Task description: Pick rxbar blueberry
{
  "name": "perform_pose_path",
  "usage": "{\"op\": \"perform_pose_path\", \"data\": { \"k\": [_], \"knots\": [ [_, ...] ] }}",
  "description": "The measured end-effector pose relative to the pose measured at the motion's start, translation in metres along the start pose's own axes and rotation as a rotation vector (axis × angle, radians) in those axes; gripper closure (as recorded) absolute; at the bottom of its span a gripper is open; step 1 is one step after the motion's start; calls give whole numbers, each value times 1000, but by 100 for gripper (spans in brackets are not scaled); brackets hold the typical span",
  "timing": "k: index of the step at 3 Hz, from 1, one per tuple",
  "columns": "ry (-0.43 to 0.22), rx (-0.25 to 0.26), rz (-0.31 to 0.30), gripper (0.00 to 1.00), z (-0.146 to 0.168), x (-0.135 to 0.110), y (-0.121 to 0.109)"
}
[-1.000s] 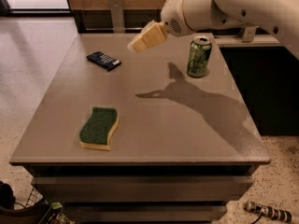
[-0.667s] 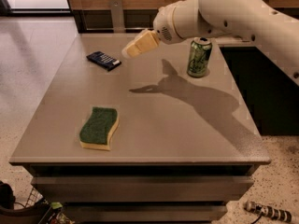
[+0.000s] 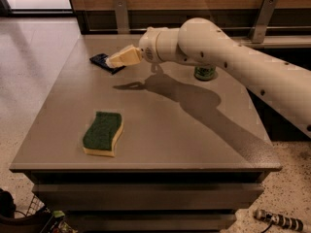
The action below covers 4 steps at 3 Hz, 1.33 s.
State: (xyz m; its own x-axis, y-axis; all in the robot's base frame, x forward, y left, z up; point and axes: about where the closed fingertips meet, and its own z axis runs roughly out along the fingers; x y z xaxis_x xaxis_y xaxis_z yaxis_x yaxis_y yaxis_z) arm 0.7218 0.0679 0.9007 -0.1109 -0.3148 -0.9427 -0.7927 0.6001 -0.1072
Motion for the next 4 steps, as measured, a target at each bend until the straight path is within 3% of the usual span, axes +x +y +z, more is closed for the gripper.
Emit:
{"op": "perform_pose_path", "data": {
  "k": [1,2,3,4],
  "knots": [
    [-47,-6,53,0,35,10,11],
    [-54,-8,73,0,55,16,14],
    [-41,-26,87,0,67,24,16],
    [3,-88,110,0,85,41,27]
  ]
}}
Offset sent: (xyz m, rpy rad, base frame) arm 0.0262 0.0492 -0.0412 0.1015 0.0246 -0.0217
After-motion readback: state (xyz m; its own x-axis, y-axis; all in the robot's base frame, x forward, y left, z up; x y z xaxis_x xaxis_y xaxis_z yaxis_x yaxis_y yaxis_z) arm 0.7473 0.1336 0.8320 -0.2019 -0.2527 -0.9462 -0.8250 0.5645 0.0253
